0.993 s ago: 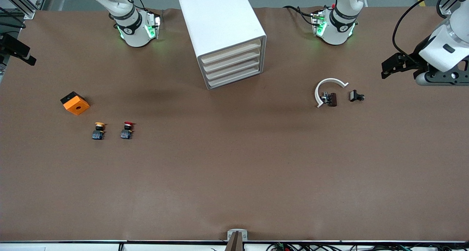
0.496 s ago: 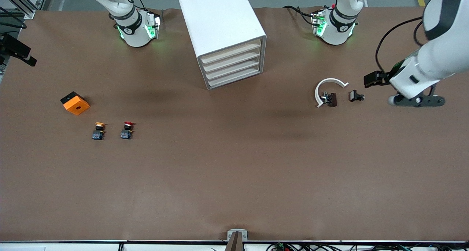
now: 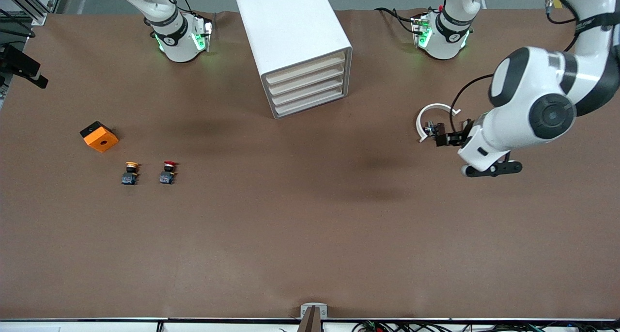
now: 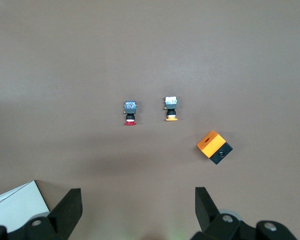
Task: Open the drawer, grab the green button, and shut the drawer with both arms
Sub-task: 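Move the left gripper from rest toward the white drawer cabinet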
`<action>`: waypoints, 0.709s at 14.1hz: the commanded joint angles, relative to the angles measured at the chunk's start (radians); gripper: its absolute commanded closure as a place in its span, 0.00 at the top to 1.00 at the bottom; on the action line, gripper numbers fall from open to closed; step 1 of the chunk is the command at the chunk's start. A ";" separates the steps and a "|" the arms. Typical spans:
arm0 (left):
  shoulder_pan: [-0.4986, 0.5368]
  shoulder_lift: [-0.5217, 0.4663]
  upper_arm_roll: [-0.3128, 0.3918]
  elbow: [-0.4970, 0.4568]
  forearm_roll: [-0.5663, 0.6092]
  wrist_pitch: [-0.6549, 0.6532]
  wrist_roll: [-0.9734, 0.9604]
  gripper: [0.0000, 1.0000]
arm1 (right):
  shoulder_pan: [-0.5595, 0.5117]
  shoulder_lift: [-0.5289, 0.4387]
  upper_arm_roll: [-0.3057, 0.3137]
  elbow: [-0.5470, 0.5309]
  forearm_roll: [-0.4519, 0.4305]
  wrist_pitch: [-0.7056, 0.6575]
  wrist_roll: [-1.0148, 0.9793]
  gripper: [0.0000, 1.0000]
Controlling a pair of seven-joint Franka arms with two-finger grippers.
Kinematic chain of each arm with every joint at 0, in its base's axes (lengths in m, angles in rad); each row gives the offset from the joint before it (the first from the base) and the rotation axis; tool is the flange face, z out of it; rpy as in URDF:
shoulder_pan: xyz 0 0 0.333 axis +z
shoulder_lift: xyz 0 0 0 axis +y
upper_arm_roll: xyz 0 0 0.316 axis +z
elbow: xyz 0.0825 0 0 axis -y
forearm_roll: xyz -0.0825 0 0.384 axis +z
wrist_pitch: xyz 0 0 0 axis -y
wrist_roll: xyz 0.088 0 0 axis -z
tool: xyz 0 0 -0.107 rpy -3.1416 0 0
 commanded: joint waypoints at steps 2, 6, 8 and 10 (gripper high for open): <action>-0.002 0.068 -0.053 0.021 -0.011 0.058 -0.205 1.00 | -0.009 -0.022 0.007 -0.014 -0.007 0.013 -0.032 1.00; -0.048 0.152 -0.057 0.071 -0.011 0.060 -0.467 1.00 | -0.007 -0.022 0.007 -0.016 -0.010 0.011 -0.034 1.00; -0.077 0.182 -0.057 0.096 -0.031 0.047 -0.617 1.00 | -0.009 -0.022 0.007 -0.016 -0.010 0.011 -0.033 1.00; -0.106 0.247 -0.057 0.146 -0.054 0.044 -0.737 1.00 | -0.009 -0.022 0.007 -0.016 -0.010 0.010 -0.031 1.00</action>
